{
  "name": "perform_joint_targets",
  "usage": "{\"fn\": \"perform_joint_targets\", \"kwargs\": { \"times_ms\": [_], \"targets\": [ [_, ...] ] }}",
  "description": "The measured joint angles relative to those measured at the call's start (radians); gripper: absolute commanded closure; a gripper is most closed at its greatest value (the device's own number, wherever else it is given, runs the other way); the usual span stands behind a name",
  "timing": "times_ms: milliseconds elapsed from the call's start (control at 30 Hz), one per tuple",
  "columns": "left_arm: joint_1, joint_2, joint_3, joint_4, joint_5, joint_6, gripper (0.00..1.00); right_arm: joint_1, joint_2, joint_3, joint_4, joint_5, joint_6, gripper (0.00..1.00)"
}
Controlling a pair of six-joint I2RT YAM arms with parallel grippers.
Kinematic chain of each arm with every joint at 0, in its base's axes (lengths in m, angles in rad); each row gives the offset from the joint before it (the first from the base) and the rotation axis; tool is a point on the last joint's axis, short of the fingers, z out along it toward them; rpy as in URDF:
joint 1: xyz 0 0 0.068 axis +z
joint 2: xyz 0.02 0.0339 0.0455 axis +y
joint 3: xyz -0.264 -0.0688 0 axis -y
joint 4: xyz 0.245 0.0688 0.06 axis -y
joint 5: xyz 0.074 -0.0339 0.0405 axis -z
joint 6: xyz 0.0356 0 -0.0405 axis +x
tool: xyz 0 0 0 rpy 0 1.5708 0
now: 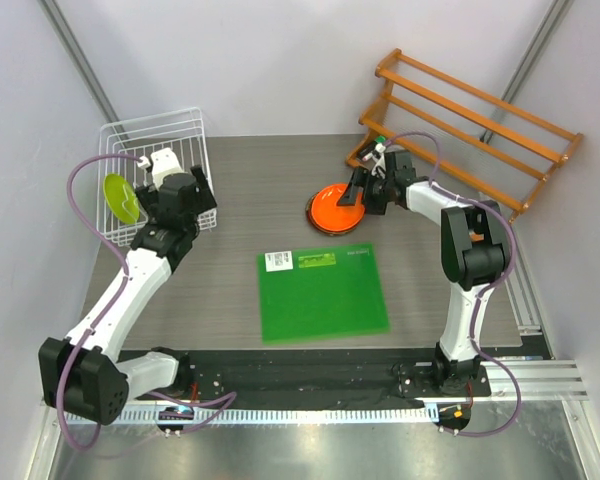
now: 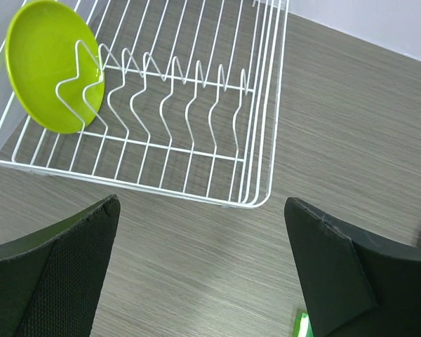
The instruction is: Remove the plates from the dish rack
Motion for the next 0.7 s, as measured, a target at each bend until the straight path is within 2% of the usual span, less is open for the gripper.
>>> {"fn": "perform_joint_targets", "kwargs": {
  "times_ms": [367, 600, 700],
  "targets": [
    [0.071, 0.031, 0.010, -0.016, 0.008, -0.003, 0.01, 0.046, -0.072, 0.047, -0.225, 0.312, -0.118, 0.18],
    [0.132, 0.060, 0.024, -0.023, 0.009, -0.002, 0.01, 0.072, -0.087, 0.056, -0.282, 0.460, -0.146, 0.17],
    [0.203, 0.076, 0.040, -0.021, 0.023, -0.002, 0.01, 0.074, -0.109, 0.050, -0.283, 0.495, -0.146, 0.17]
  ]
}}
